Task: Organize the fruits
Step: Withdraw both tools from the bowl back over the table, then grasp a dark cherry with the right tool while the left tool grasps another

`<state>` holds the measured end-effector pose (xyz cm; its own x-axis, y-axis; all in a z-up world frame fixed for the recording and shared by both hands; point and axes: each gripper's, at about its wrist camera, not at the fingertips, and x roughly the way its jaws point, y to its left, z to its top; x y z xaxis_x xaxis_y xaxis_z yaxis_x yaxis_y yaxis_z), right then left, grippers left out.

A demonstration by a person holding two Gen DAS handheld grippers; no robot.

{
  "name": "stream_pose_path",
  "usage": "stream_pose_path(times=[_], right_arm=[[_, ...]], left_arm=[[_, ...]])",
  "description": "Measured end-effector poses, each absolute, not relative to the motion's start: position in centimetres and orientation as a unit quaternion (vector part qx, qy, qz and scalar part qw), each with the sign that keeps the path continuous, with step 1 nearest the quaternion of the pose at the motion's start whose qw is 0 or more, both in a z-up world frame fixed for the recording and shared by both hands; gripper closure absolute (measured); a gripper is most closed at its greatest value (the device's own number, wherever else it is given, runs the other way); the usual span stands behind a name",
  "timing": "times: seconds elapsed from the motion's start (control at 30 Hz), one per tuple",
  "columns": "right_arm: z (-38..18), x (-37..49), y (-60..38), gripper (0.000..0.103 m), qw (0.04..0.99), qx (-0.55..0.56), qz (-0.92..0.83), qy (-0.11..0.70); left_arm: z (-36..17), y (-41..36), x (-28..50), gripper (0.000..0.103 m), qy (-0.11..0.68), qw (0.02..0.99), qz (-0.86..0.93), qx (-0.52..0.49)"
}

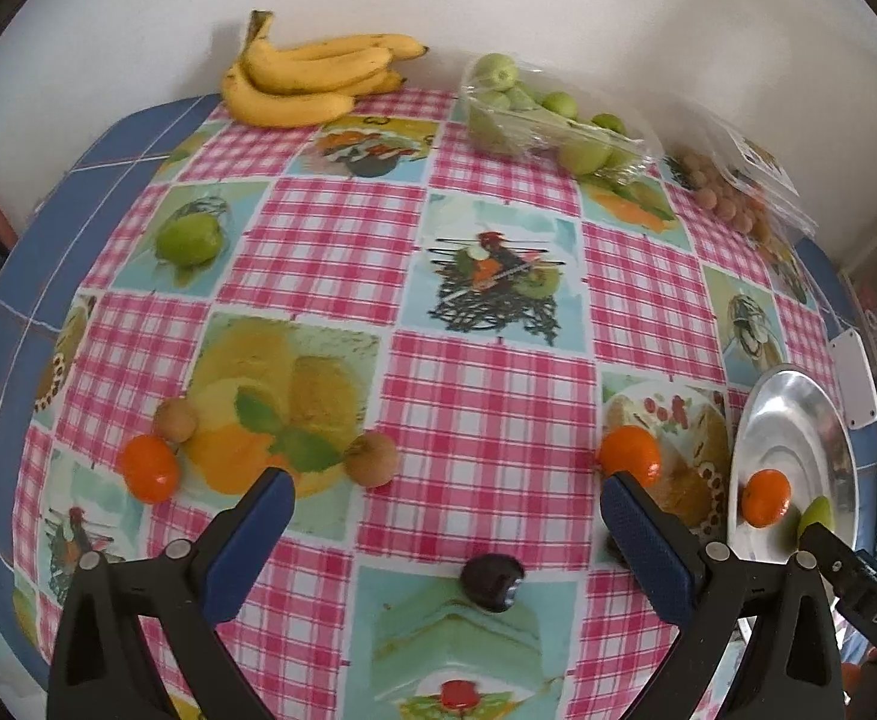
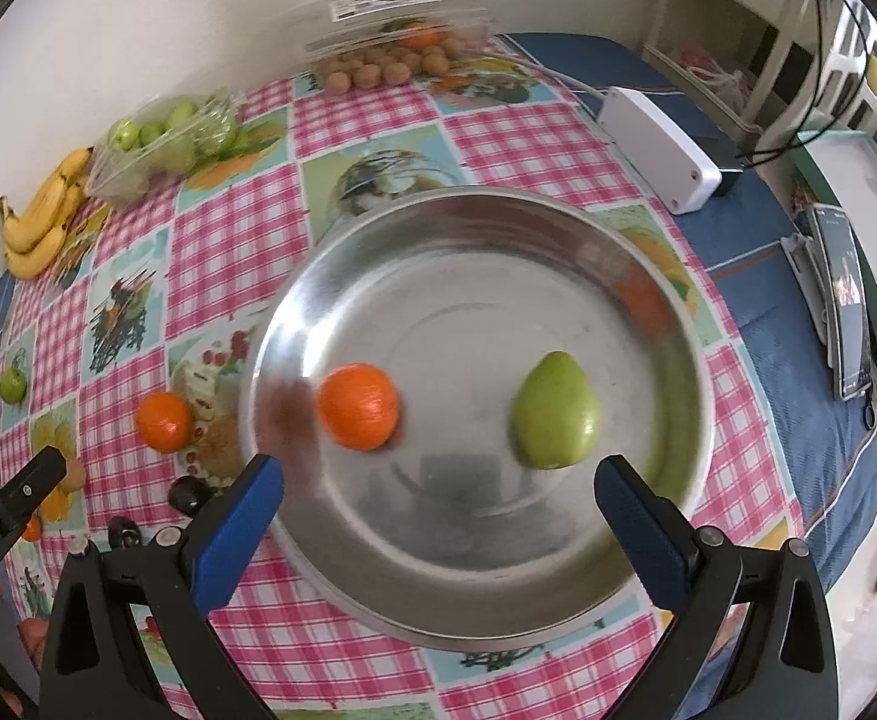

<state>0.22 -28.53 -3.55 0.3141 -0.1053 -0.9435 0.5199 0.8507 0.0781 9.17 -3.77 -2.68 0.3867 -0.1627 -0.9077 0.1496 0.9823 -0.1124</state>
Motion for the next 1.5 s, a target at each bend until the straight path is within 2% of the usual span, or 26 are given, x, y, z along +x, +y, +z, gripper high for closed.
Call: stream_pose_path(times=[0.5,1.2,1.3,1.37,1.5], right_arm=[[-3.3,3.2,-22.4,0.000,0.804,0.194,-0.094,0.555],[-4.4,3.8,-18.7,0.000,0.804,0.183,-0.018,0.565],[-4.6,3.7,-18.6,0.008,0.804,0.186,-0.013,0.565],[-4.9,3.7,-18.6,0.018,0.801,0.184,-0.012,0.569],[-5.6,3.8,-18.8,0.031,0.794,0.178,-0.018,0.581]], left_arm=[[-2.0,0.7,9.5,0.000,0.539,0.839,-0.057,-0.054],[-2.7,-0.5,9.3,0.000,0.553,0.826,-0.091,-0.059],[-3.1,-0.6,9.4,0.000,0.568,0.814,-0.092,-0.074],[-3.7,-0.5,9.4,0.000,0.579,0.805,-0.089,-0.087],[-4.4,-1.0,9.3,0.002,0.589,0.799,-0.093,-0.081]])
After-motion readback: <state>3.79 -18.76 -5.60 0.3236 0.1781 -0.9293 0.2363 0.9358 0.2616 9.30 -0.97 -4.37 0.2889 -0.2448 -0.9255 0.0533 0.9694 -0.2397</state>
